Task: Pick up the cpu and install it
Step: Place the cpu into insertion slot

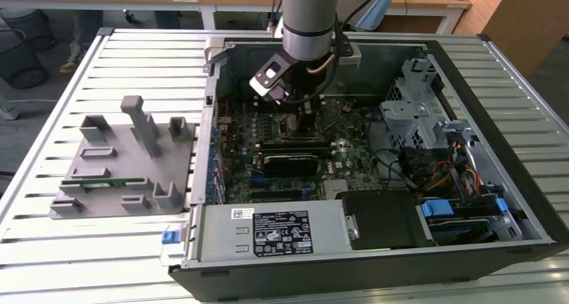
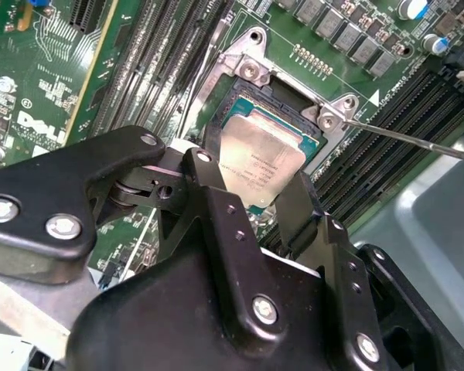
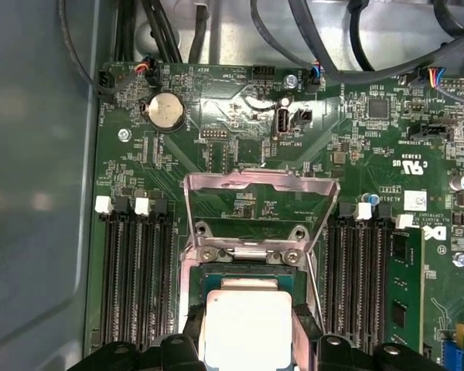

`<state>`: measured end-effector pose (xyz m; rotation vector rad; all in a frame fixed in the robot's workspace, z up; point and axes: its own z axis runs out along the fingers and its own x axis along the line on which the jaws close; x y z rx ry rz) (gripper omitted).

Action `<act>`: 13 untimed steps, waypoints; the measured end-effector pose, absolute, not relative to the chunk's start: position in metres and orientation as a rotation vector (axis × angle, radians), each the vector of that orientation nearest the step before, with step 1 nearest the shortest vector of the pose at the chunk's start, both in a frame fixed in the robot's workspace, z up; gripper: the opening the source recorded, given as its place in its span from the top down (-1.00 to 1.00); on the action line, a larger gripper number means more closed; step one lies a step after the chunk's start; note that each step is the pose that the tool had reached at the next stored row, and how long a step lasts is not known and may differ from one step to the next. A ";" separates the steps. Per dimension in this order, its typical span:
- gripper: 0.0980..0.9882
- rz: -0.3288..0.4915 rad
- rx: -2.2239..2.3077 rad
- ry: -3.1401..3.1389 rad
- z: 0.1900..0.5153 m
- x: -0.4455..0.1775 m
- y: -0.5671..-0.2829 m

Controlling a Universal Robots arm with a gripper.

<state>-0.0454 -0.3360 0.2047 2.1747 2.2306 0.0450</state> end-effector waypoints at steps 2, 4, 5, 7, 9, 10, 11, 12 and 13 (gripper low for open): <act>0.03 0.045 2.177 2.228 0.203 -0.046 -0.336; 0.03 0.045 2.182 2.224 0.203 -0.046 -0.336; 0.03 0.045 2.184 2.222 0.202 -0.047 -0.336; 0.03 0.045 2.187 2.219 0.202 -0.047 -0.336; 0.03 0.045 2.189 2.217 0.201 -0.047 -0.336; 0.03 0.045 2.189 2.216 0.201 -0.047 -0.336; 0.03 0.045 2.189 2.216 0.200 -0.047 -0.336; 0.03 0.045 2.189 2.216 0.200 -0.047 -0.336; 0.03 0.045 2.189 2.216 0.200 -0.047 -0.336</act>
